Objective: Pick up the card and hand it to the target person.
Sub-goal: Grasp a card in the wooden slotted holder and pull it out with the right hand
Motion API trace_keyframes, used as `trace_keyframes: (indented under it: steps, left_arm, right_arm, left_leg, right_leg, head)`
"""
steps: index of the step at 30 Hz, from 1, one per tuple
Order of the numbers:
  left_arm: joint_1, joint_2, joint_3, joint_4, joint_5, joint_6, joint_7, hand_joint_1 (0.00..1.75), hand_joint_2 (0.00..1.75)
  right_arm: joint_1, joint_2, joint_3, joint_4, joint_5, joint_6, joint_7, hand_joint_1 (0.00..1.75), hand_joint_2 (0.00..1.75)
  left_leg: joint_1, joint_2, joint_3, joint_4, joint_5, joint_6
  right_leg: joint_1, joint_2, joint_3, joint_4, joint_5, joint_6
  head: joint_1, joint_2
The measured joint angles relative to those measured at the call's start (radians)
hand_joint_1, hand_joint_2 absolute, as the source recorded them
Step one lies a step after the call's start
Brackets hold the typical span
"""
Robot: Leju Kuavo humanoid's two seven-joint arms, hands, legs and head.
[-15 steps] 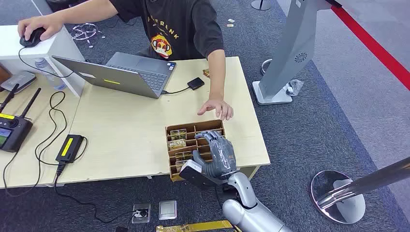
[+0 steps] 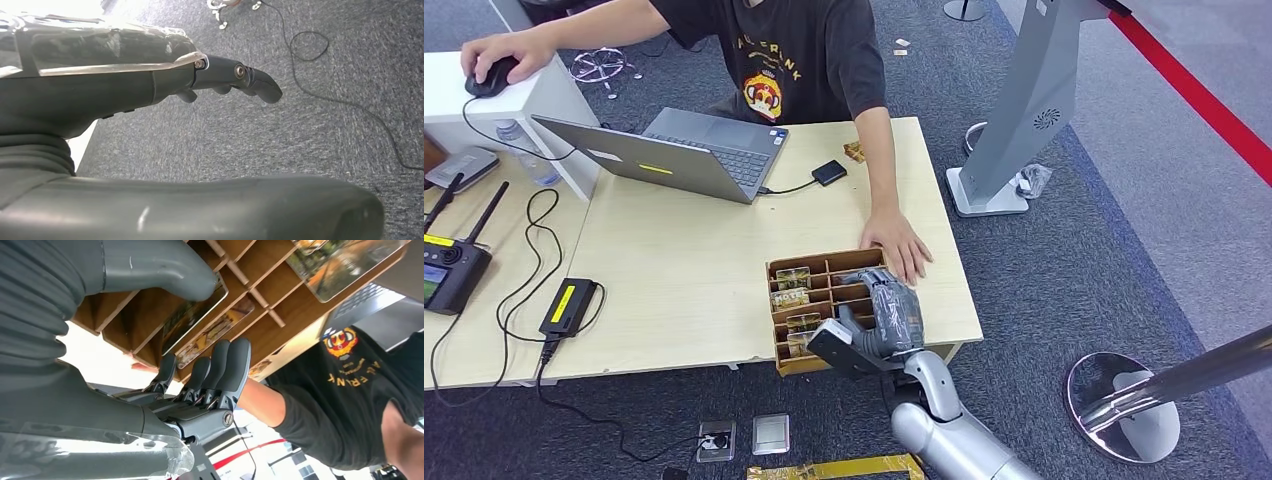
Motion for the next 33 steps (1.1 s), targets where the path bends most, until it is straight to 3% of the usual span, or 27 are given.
trace_keyframes:
  steps: [9,13,16,18,20,33]
  left_arm:
    - [-0.002,0.000,0.000,0.000,0.001,-0.002,0.005,0.00,0.00]
    - [-0.003,0.000,0.000,0.000,0.002,-0.003,0.009,0.00,0.00]
    - [-0.003,0.000,0.000,0.000,0.006,-0.004,0.009,0.00,0.00]
    - [-0.003,0.000,0.000,0.000,0.008,-0.004,0.009,0.00,0.00]
    - [-0.003,0.000,0.000,0.000,0.009,-0.004,0.009,0.00,0.00]
    - [-0.006,0.000,0.000,0.000,0.011,-0.002,0.009,0.00,0.00]
  right_arm:
    - [-0.002,-0.012,-0.005,0.023,0.010,-0.004,0.015,0.90,1.75]
    - [-0.003,-0.018,-0.006,0.027,0.015,-0.009,0.026,1.03,1.75]
    - [-0.003,-0.024,-0.006,0.028,0.017,-0.011,0.028,1.22,1.75]
    - [-0.002,-0.027,-0.007,0.028,0.022,-0.012,0.029,1.54,1.75]
    - [-0.002,-0.029,-0.009,0.028,0.026,-0.015,0.029,1.75,1.75]
    - [-0.002,-0.029,-0.027,0.029,0.038,-0.020,0.006,1.75,1.75]
  left_leg:
    - [0.000,0.000,0.000,0.000,0.000,0.000]
    - [0.000,0.000,0.000,0.000,0.000,0.000]
    - [0.000,0.000,0.000,0.000,0.000,0.000]
    - [0.000,0.000,0.001,0.000,0.000,0.000]
    - [0.000,0.000,0.001,0.000,0.000,0.000]
    - [0.000,0.000,0.001,0.000,0.000,0.000]
  right_leg:
    - [0.000,0.000,0.000,0.000,0.000,0.000]
    - [0.000,0.000,0.000,0.000,0.000,0.000]
    - [0.000,0.000,0.000,0.000,0.000,0.000]
    - [0.000,0.000,0.001,0.000,0.000,0.000]
    - [0.000,0.000,0.001,0.000,0.000,0.000]
    - [0.000,0.000,0.001,0.000,0.000,0.000]
  head:
    - [0.000,0.000]
    - [0.000,0.000]
    - [0.000,0.000]
    - [0.001,0.000]
    - [0.001,0.000]
    - [0.000,0.000]
